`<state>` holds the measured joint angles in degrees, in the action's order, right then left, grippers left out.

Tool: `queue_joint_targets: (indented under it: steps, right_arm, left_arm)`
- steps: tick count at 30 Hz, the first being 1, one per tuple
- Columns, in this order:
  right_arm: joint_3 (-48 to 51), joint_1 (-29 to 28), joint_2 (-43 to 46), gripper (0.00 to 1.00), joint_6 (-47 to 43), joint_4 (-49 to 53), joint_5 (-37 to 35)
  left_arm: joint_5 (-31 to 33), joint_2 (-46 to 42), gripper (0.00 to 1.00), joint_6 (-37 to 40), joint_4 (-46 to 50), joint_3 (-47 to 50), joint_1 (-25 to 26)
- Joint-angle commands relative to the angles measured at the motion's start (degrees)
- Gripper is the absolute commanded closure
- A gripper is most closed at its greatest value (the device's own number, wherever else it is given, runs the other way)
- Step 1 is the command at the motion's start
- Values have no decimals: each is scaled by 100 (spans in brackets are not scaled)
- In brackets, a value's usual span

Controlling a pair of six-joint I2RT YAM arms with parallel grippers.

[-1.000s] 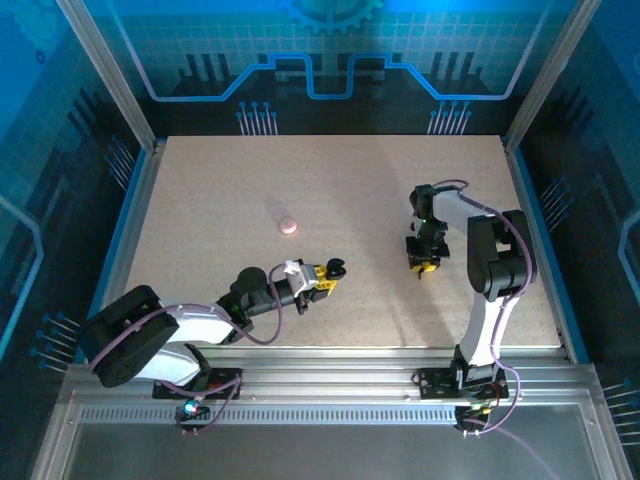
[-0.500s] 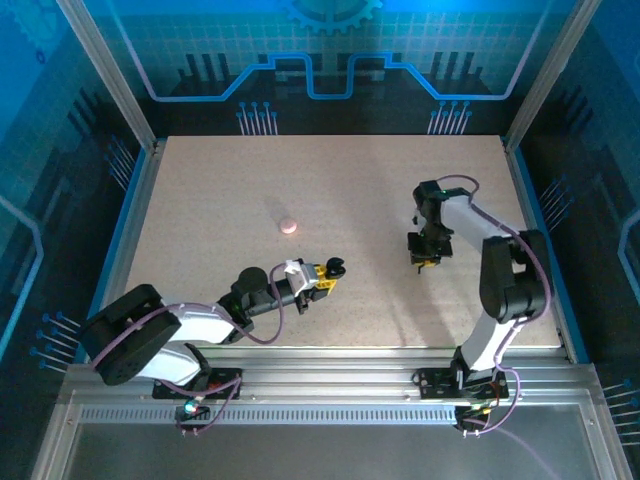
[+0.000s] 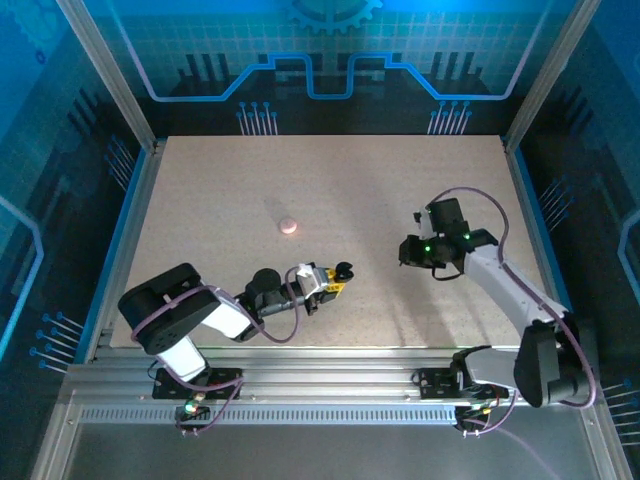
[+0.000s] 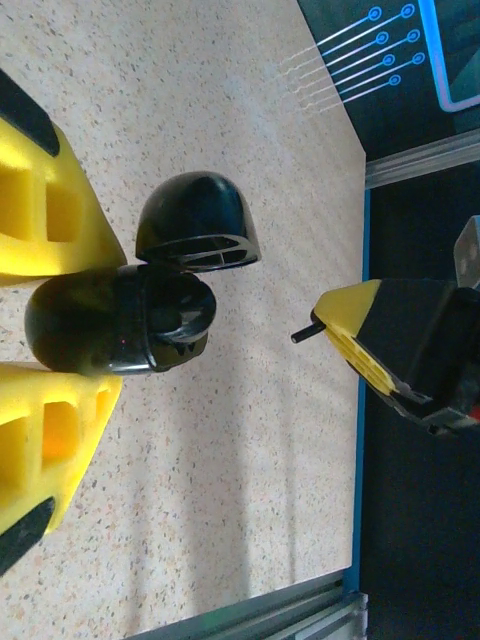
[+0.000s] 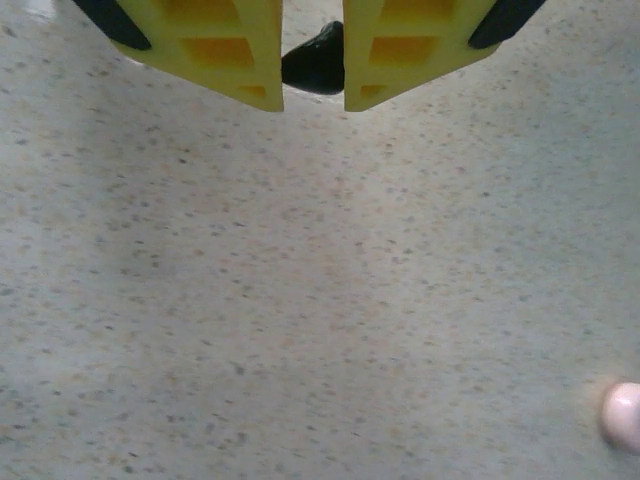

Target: Insert the wireless bluetooth earbuds into the charging case

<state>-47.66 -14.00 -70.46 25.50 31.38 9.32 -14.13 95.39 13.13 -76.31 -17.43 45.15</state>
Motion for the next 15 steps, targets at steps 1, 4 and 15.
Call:
queue_joint_targets:
  steps: [1, 4, 15]
  right_arm:
    - [248, -254, 517, 83, 98, -673, 336]
    - [523, -454, 1001, 83, 122, -983, 329]
    - [1471, -1008, 2193, 83, 794, -2034, 259]
  left_arm:
    - [15, 170, 92, 224, -393, -222, 92]
    - [-28, 285, 92, 305, -400, -328, 109]
    - [-34, 435, 92, 472, -393, -600, 141]
